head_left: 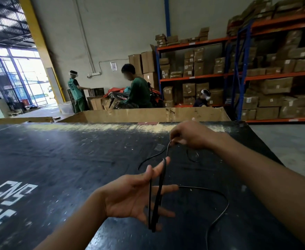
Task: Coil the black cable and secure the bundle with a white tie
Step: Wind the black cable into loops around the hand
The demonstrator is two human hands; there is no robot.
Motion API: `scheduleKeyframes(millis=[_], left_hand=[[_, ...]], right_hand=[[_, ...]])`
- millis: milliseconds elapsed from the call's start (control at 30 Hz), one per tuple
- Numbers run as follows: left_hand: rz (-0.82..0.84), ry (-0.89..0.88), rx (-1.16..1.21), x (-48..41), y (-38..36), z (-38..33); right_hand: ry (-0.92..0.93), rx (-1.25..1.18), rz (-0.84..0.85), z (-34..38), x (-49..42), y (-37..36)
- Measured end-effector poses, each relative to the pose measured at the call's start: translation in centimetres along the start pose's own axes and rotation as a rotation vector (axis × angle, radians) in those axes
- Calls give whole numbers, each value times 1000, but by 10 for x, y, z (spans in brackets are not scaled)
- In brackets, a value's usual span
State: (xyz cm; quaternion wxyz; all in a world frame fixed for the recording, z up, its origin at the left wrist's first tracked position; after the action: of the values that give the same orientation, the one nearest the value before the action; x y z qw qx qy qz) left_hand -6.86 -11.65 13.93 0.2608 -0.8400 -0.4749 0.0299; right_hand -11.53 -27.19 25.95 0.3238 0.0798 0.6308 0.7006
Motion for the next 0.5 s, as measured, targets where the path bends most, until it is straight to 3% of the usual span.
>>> scheduleKeyframes(millis=[200,367,500], left_hand=[[-188,6,-33,-4,30,3],[-359,-109,-16,-3,65,-15],[-386,-198,25,-4,82,-33]], right_hand=[[23,12,-82,15,-4,25],[50,-51,-93,34,8,27],[79,-64,-92,52,17,17]])
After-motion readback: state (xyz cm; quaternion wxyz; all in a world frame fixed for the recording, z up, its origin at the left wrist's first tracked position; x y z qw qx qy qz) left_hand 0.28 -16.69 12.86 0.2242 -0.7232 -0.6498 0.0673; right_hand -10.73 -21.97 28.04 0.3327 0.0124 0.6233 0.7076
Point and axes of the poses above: each hand's wrist, its own x-axis away from the middle knuckle, its own y-axis out of the back of the hand, z = x × y, the point moved 9 cm from there along -x, towards the middle knuckle, and after that the axes turned 3 degrees about -y, right-handed, at the moved point
